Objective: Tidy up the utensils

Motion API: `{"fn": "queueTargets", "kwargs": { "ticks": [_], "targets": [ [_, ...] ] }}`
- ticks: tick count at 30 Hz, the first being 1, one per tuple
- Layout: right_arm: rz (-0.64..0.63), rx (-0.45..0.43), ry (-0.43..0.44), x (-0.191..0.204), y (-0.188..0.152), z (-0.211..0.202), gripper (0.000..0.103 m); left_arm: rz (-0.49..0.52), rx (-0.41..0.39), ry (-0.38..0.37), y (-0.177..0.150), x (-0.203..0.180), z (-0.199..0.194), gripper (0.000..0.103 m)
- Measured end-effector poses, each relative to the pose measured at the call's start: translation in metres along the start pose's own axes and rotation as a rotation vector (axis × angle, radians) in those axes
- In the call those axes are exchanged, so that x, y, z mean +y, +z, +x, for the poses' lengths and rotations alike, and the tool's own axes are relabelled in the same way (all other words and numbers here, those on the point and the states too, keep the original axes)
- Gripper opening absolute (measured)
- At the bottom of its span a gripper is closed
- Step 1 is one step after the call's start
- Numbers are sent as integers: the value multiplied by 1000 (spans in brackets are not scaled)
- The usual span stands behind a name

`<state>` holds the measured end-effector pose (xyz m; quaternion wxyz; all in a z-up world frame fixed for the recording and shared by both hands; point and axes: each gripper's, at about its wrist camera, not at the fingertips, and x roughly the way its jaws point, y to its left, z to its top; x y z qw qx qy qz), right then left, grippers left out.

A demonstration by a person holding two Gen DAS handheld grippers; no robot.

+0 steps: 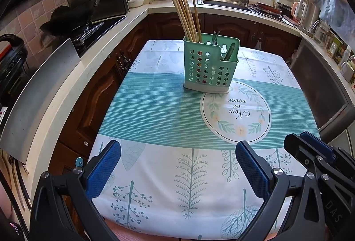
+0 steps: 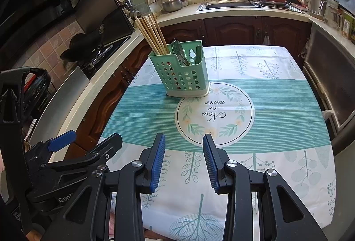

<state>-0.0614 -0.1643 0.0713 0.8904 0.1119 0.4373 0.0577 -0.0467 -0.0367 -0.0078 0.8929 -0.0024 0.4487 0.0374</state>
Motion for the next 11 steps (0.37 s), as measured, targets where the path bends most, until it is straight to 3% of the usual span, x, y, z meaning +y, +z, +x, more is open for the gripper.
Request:
{"fn": "queueTargets", "kwargs": {
  "ticks": [11],
  "targets": [
    [12,20,10,-7,-1,9,36,2,26,5,0,-3,7,102]
  ]
}}
